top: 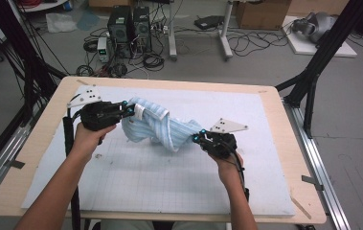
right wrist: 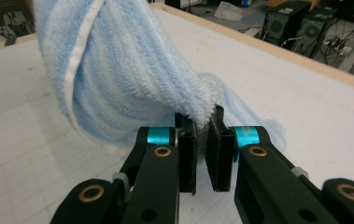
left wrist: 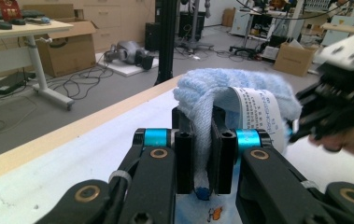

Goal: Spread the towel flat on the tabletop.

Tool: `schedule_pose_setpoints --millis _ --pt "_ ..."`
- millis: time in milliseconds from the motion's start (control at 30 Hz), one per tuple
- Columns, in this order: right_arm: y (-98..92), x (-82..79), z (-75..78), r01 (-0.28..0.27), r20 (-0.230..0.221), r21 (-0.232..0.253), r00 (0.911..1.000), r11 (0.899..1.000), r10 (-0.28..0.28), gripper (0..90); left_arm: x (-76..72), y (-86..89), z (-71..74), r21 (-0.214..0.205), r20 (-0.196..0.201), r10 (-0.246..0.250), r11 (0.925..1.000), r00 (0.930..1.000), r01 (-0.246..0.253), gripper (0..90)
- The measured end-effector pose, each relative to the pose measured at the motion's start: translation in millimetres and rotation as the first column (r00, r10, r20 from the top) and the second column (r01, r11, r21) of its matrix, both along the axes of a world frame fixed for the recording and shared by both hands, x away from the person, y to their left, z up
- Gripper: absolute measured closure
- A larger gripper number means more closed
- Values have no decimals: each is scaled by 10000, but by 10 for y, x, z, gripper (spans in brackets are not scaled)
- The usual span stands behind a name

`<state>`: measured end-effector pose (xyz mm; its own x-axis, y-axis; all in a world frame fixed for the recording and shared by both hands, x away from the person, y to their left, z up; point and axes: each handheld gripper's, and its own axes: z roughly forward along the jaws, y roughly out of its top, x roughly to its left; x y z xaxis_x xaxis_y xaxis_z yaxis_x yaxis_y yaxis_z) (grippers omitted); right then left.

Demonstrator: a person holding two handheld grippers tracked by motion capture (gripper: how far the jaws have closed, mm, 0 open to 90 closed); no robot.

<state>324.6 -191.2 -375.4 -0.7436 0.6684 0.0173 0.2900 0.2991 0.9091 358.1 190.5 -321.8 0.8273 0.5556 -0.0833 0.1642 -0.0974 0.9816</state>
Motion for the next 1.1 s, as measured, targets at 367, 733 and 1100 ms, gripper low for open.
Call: schedule_pose_setpoints --millis 367,733,1100 --pt "-1 269 352 229 30 183 9997 9996 -230 844 -5 90 -196 227 -115 446 9988 9989 -443 827" --pt "558 1005 118 705 -577 -473 9956 9964 -732 835 55 391 -508 687 -622 1677 9842 9839 -1634 825" --pt "802 1171 -129 1143 -1085 -730 9866 9908 -1218 641 104 539 -710 876 -1077 2142 9748 9708 -2054 822"
